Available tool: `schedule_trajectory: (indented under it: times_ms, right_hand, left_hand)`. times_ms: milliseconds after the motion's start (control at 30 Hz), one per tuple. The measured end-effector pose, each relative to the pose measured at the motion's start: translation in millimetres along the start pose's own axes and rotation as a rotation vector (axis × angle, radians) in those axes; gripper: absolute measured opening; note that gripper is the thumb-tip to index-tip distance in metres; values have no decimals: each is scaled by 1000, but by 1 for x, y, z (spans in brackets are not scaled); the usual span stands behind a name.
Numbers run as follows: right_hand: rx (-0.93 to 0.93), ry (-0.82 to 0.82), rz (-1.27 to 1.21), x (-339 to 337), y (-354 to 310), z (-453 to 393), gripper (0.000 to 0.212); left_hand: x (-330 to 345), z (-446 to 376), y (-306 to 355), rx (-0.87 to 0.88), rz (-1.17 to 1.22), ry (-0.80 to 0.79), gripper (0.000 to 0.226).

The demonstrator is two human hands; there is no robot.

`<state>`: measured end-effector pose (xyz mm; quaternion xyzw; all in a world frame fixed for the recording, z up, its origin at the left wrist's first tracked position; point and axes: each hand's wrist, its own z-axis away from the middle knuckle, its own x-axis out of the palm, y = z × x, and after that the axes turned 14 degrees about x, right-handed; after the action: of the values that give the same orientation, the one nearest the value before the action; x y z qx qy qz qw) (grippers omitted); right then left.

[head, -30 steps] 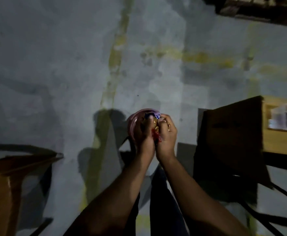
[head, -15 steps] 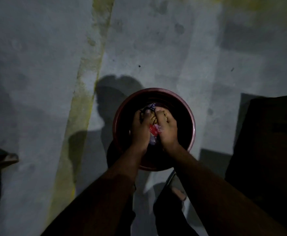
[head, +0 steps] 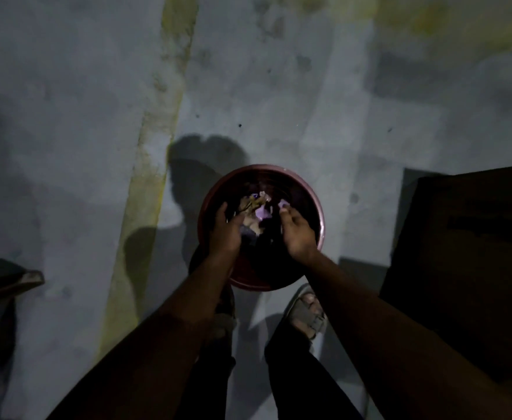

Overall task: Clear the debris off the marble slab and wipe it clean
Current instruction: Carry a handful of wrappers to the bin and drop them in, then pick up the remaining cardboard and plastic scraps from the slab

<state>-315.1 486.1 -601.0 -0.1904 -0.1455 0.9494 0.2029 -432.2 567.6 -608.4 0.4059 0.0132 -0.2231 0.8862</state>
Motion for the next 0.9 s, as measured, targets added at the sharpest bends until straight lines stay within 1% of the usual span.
schedule_trajectory:
  times_ms: [33,67,167,200,300,367,433,500,567,667,733,900]
  right_hand:
    - [5,0,-21,-7,-5,21,37]
    - [10,1,-37,-14,-11,42,34]
    - [-42,-14,7,-41,-41,124,31]
    - [-66,-16,4,-53,-53,157,30]
    - [-104,-25,-43,-86,-84,251,26]
    - [-150,9,-80,-107,-100,313,24]
    - [-205,54,-129,-129,-111,373,22]
    - [-246,80,-155,-150,-120,428,25]
    - [-272,126,-216,-174,-119,478,28]
    - [-312,216,-326,-211,-104,533,29]
    - [-321,305,-439,-238,-81,563,30]
    - [-307,471,-848,-302,6,619,26]
  left_hand:
    - [-5,14,13,10,2,0,83]
    - [-10,29,29,13,2,-11,77]
    - [-27,90,101,27,-11,-62,35]
    - [-34,111,125,47,-17,-85,29]
    - [-55,175,202,118,-28,-139,26]
    - [-67,218,249,164,-30,-189,23]
    - [-78,265,293,242,-104,-245,19]
    - [-82,308,332,329,-156,-295,20]
    - [-77,357,367,385,-165,-404,20]
    - [-60,415,394,399,-172,-551,20]
    - [-42,454,401,448,-225,-670,23]
    - [26,552,391,459,-277,-918,30]
